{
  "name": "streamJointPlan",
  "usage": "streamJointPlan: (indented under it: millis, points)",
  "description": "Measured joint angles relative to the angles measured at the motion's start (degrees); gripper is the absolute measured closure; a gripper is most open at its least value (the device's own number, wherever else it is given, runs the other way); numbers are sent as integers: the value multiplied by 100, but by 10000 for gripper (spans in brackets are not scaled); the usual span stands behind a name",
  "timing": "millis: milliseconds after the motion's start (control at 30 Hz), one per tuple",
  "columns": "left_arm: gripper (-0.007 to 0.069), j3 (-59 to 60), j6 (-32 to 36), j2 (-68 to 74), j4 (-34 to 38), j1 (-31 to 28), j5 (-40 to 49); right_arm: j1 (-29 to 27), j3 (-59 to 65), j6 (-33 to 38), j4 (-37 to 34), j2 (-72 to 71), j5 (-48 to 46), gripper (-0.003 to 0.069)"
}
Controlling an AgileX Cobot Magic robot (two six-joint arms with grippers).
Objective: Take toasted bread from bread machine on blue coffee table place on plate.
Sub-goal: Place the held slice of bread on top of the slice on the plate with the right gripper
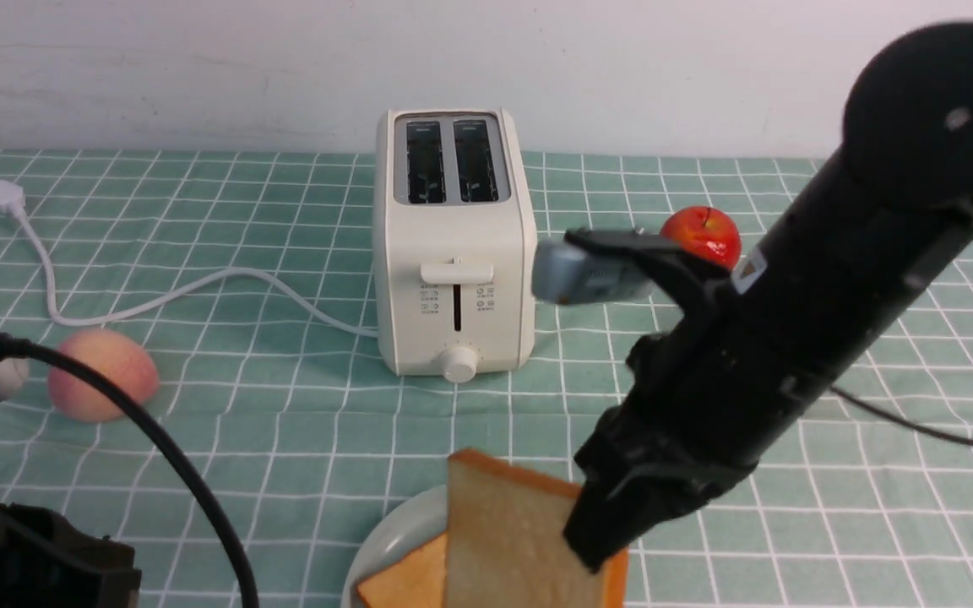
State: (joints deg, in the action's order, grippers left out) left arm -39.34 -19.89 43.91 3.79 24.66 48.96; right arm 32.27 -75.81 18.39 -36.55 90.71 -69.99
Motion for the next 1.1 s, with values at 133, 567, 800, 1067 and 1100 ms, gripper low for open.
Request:
streamJointPlan:
  millis: [133,567,800,1067,1100]
  points:
    - [638,-1,0,5,0,0,-22,0,118,643,-750,396,263,580]
    - [638,6,0,5,30,0,18,0,120,681,-482,1163,1200,386]
    - [638,6,0,5,42,0,18,-80,-206,327,709,670,780,231]
    - [638,6,0,5,42,0,-60,-105,-633,-1505,2646,-616,-5,351]
    - [638,6,0,5,42,0,-146,-105,-621,-1992,3120,-1181,-53,456]
